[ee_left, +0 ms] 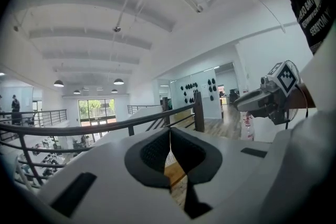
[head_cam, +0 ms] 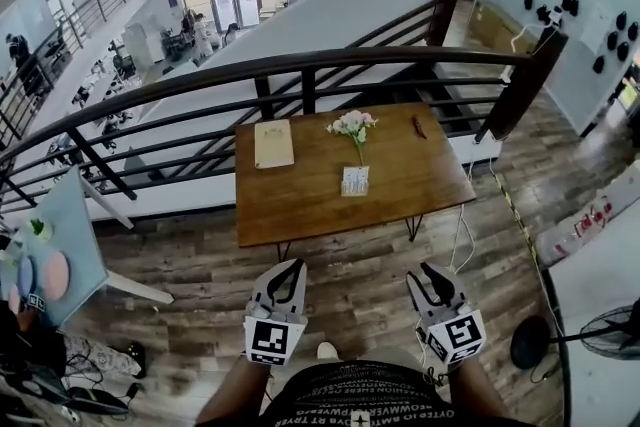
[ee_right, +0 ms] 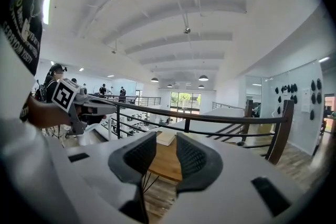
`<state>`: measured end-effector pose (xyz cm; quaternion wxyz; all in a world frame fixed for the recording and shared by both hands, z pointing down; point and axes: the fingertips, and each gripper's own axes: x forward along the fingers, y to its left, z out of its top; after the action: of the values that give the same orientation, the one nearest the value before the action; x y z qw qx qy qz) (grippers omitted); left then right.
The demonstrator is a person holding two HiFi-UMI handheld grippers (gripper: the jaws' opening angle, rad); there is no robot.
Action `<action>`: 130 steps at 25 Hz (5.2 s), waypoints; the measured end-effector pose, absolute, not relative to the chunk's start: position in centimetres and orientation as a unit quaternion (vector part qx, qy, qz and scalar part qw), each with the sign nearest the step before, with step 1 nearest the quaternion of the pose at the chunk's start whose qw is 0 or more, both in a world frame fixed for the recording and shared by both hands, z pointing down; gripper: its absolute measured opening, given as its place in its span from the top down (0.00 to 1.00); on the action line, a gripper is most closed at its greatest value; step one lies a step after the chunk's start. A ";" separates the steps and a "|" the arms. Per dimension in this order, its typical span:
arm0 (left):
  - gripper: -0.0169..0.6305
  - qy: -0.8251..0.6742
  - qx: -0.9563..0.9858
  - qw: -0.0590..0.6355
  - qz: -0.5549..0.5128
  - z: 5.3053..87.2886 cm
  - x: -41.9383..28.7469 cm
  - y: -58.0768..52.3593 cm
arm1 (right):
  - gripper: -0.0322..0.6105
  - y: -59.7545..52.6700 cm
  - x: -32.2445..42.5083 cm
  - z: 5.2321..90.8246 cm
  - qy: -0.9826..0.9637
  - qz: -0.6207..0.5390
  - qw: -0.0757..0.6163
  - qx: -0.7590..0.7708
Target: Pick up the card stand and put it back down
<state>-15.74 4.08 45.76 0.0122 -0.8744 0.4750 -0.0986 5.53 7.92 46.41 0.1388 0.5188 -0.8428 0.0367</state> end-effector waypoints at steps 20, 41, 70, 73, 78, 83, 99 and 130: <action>0.93 0.495 -0.862 0.018 -0.106 45.7 -12.6 -1.9 | 0.76 0.7 10.5 48.1 -0.843 0.048 0.104 0.526; 0.93 0.519 -0.845 0.007 -0.127 45.9 -7.6 -14.8 | 0.76 -14.1 13.1 48.8 -0.872 0.071 0.107 0.473; 0.93 0.573 -0.807 0.005 -0.141 45.7 -2.1 -21.1 | 0.76 -23.3 19.6 60.1 -0.891 0.147 0.149 0.402; 0.93 0.571 -0.808 0.005 -0.145 45.8 -2.7 -21.9 | 0.76 -24.1 18.9 62.8 -0.886 0.170 0.158 0.400; 0.93 0.559 -0.816 0.007 -0.149 46.3 -3.8 -24.4 | 0.75 -25.6 17.8 67.0 -0.875 0.202 0.185 0.399; 0.93 0.551 -0.822 0.007 -0.143 46.2 -5.1 -27.4 | 0.74 -27.4 15.8 70.5 -0.869 0.224 0.207 0.390; 0.93 0.526 -0.836 -0.016 -0.156 48.5 -9.2 -34.3 | 0.67 -31.6 9.1 81.4 -0.846 0.305 0.276 0.340; 0.93 0.559 -0.808 -0.038 -0.183 50.1 -13.3 -33.6 | 0.72 -33.4 6.6 83.3 -0.859 0.318 0.269 0.298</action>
<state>-13.26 -33.55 50.12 -0.0377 -0.8078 0.5591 -0.1830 6.64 -33.37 83.28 0.2691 0.2978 -0.8590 0.3177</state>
